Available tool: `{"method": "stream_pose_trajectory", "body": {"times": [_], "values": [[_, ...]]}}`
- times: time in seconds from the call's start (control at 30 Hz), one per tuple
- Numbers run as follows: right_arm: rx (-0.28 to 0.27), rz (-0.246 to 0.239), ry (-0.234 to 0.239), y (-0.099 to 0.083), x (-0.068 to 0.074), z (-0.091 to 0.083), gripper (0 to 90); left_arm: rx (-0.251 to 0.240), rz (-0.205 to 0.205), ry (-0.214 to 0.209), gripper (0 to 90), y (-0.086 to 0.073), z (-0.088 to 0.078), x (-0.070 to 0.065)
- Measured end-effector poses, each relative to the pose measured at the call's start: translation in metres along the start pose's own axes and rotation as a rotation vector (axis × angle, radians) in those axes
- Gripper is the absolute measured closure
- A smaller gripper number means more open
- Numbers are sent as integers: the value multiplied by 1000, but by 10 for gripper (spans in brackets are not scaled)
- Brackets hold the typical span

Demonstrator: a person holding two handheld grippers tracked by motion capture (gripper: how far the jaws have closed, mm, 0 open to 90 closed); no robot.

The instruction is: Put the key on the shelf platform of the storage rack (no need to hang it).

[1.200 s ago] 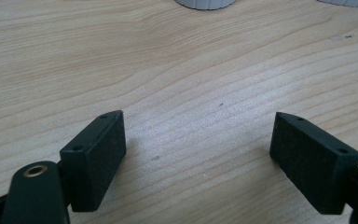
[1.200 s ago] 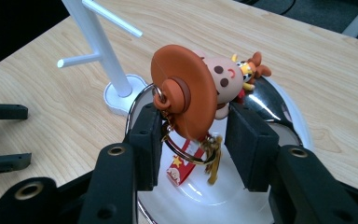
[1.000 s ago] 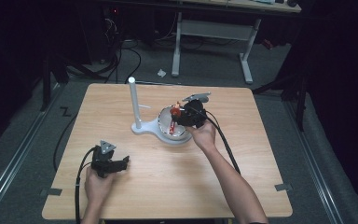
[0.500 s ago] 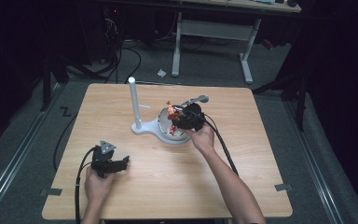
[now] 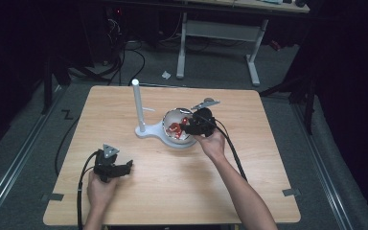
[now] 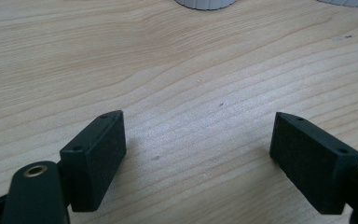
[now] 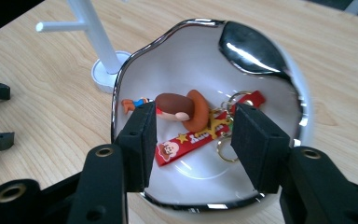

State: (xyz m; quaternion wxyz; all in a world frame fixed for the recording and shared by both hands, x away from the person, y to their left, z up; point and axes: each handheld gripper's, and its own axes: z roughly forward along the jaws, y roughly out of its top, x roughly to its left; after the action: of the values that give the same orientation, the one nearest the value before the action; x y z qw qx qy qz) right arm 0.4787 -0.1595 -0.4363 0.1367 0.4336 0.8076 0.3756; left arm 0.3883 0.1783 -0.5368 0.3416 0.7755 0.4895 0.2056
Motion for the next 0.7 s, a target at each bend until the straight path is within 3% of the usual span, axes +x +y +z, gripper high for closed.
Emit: {"method": "stream_pose_trajectory", "body": {"times": [0.27, 0.7], "values": [[-43, 4, -13, 0, -7, -23, 483, 0, 0, 0, 188, 0, 0, 0], [-76, 8, -25, -4, -13, -39, 456, 0, 0, 0, 188, 0, 0, 0]]}}
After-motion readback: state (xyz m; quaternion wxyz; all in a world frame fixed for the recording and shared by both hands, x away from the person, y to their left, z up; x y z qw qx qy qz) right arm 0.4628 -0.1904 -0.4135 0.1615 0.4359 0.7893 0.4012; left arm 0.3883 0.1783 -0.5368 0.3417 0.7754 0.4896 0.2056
